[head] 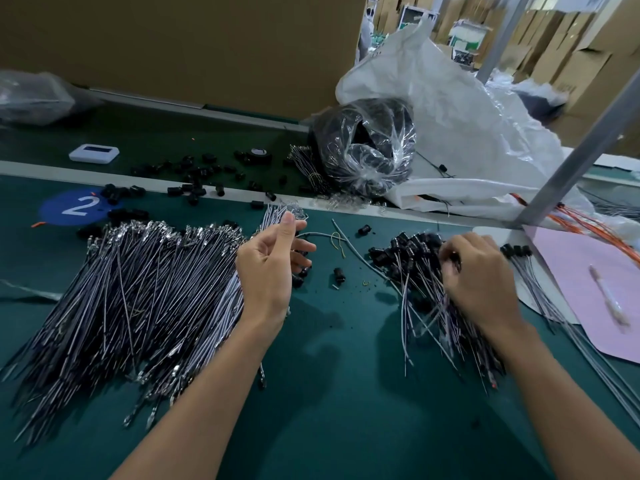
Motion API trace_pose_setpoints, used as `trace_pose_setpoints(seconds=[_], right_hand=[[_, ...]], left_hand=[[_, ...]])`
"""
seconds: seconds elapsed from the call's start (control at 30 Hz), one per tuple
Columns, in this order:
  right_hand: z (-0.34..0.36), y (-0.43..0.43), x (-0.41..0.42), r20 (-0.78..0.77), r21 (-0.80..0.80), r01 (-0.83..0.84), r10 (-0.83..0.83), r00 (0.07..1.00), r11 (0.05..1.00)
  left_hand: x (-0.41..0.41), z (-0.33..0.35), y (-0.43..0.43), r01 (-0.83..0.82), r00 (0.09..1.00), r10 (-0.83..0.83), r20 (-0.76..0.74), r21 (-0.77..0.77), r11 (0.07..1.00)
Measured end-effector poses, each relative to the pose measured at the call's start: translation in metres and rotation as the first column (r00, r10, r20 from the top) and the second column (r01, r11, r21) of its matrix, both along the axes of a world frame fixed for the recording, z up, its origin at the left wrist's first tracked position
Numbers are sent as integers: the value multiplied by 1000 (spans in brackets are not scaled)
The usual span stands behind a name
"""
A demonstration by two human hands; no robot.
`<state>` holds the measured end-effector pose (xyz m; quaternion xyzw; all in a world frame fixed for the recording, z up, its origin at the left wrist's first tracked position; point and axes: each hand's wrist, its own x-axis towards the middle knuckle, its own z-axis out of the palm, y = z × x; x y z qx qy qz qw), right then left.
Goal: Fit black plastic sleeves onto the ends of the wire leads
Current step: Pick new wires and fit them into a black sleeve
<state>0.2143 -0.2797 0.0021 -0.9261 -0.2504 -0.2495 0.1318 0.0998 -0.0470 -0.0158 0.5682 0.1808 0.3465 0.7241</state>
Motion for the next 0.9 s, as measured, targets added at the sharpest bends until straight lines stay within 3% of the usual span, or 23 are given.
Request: trace_pose_setpoints(seconds=[0.07, 0.23, 0.33, 0.4, 0.53, 0.7, 0.9], right_hand=[[5, -10, 11, -9, 10, -1, 1, 1000, 1000], [3, -17, 8, -99, -149, -33, 18, 995, 988], [10, -8, -7, 4, -58, 25, -25, 1000, 998], [14, 8, -20, 33, 41, -23, 22, 999, 999], [10, 58, -40, -82, 181, -191, 209, 975, 965], [-17, 113, -55, -186, 214, -269, 310, 933, 939], [-36, 113, -66, -126, 238, -347, 383, 915, 907]], left_hand=[[0, 0, -1, -2, 1000, 2, -3, 1, 1000], [-2, 0, -2, -6, 1000, 7, -5, 17, 1000], [-1, 1, -3, -6, 1000, 6, 0, 23, 1000], [0, 1, -4, -9, 1000, 9, 2, 22, 1000], [0, 2, -4, -40, 999, 40, 10, -5, 999], [-5, 11, -1, -126, 989, 129, 77, -43, 991], [-6, 24, 19, -318, 926, 314, 208, -19, 948]])
